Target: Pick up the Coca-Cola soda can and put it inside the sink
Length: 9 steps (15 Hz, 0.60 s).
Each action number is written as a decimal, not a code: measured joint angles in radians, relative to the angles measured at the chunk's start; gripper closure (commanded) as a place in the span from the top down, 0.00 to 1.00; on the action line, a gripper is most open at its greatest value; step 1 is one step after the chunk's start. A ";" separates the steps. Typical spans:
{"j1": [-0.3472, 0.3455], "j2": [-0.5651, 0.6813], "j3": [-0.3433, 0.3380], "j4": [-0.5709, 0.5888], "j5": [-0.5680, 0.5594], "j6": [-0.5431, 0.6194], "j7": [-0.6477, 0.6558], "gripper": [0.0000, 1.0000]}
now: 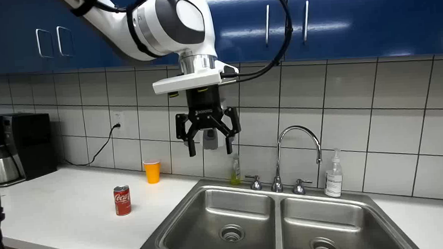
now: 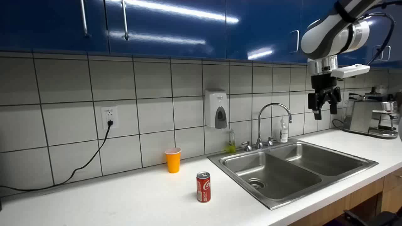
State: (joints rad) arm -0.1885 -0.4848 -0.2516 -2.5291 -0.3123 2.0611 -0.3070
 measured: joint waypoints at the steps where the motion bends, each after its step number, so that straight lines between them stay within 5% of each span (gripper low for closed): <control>1: 0.000 0.000 -0.001 0.000 0.000 0.000 0.000 1.00; 9: 0.011 0.010 0.002 -0.006 0.008 0.004 0.000 1.00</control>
State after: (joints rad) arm -0.1770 -0.4750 -0.2493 -2.5354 -0.3043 2.0650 -0.3069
